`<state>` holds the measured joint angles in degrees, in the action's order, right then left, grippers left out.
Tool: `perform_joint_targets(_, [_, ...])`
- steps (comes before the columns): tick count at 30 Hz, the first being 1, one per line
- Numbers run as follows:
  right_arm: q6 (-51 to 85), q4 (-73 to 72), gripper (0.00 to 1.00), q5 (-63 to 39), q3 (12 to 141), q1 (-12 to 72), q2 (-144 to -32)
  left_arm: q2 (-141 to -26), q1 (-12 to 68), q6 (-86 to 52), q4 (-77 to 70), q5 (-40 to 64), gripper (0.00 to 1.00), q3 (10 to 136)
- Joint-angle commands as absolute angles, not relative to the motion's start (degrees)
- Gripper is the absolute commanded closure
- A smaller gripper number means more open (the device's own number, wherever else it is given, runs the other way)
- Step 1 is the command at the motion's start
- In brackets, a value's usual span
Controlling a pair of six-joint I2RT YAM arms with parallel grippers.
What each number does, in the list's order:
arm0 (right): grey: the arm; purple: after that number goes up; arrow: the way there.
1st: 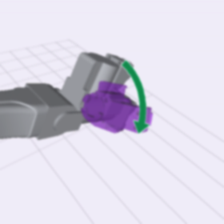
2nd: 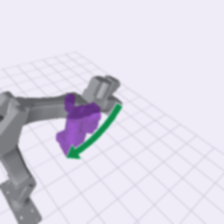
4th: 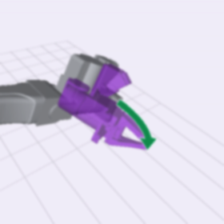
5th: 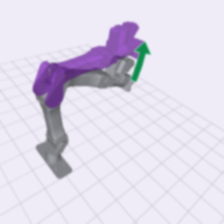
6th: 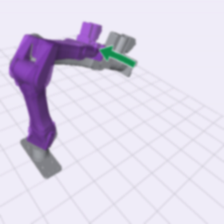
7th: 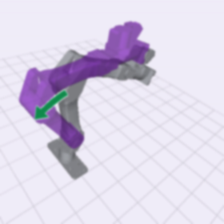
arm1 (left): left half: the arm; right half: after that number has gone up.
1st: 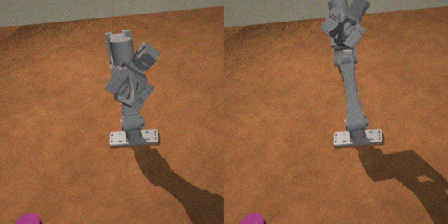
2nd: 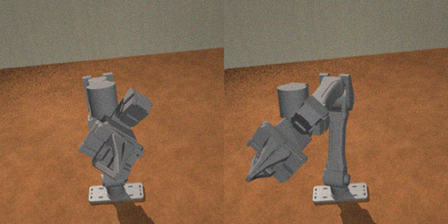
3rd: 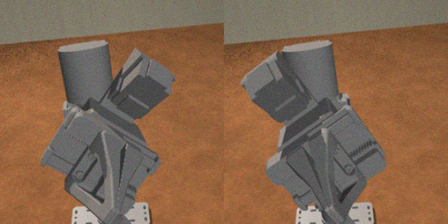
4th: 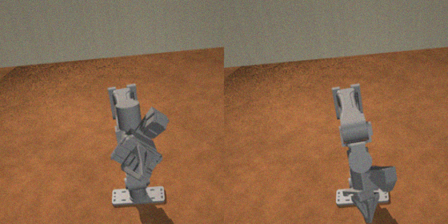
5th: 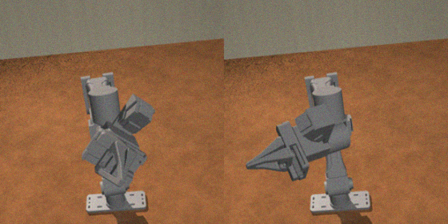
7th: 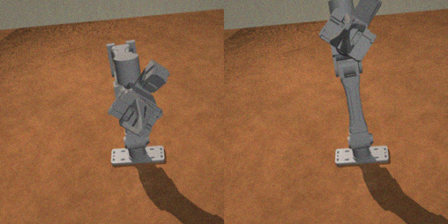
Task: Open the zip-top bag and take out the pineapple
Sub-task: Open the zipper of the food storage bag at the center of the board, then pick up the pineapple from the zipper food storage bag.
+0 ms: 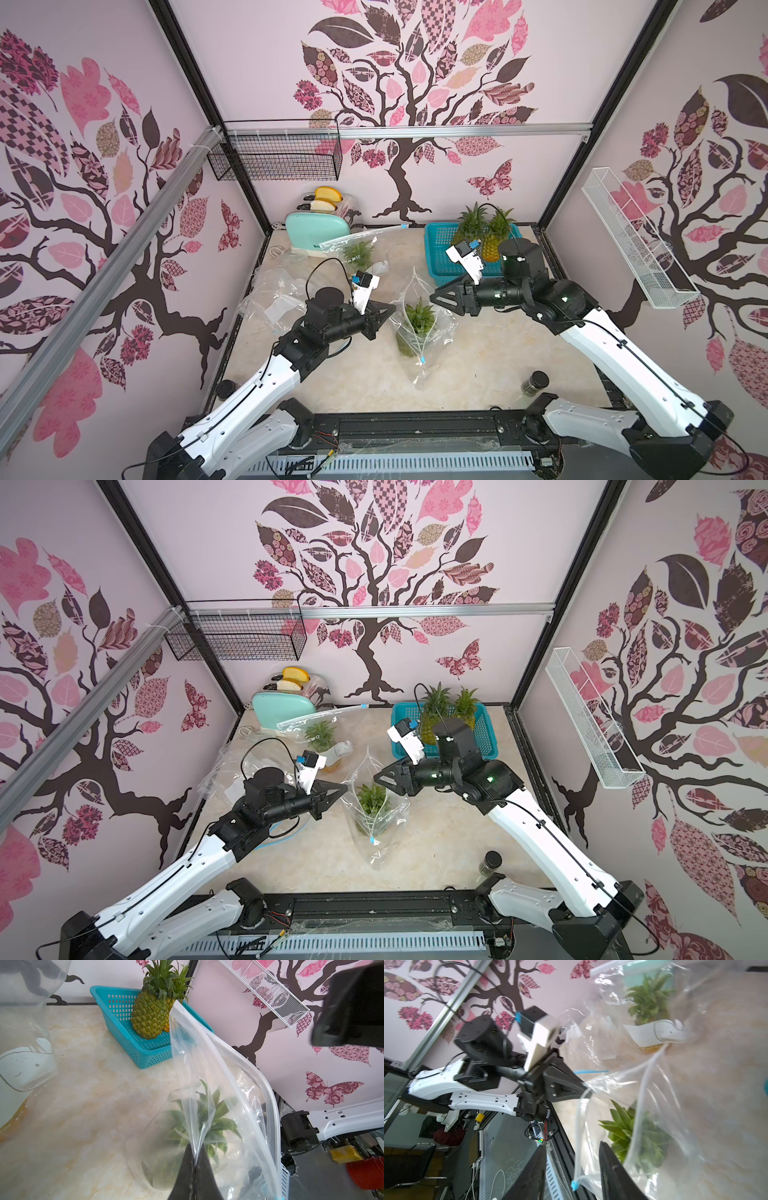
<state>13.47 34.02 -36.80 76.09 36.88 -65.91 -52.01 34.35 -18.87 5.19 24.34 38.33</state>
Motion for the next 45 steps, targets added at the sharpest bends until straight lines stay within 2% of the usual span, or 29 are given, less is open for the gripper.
perform_joint_targets(1, [13.78,37.61,0.55,-33.6,78.01,39.82,-69.28,-50.39,34.54,-19.63,1.87,24.88,1.0,37.14])
perform_joint_targets(11, [14.88,35.11,0.49,-29.95,75.8,41.48,-76.79,-47.79,34.6,-19.95,1.93,24.22,1.0,34.94])
perform_joint_targets(15, [14.28,38.69,0.46,-24.43,77.53,41.6,-78.2,-47.55,34.62,-20.04,1.76,23.92,1.0,34.41])
perform_joint_targets(22, [13.11,43.25,0.33,-17.75,78.62,43.0,-79.4,-46.25,34.62,-20.17,2.04,22.58,1.0,32.89])
perform_joint_targets(27, [13.04,44.82,0.29,-15.07,79.67,44.94,-82.16,-45.38,34.59,-20.77,0.45,22.59,1.0,31.09])
perform_joint_targets(39, [14.3,45.94,0.27,-9.77,80.8,49.14,-89.18,-43.92,34.57,-22.91,-3.9,21.75,1.0,26.12])
perform_joint_targets(45, [15.51,46.05,0.31,-8.79,77.16,49.3,-91.11,-43.43,34.57,-22.87,-4.28,20.84,1.0,25.4])
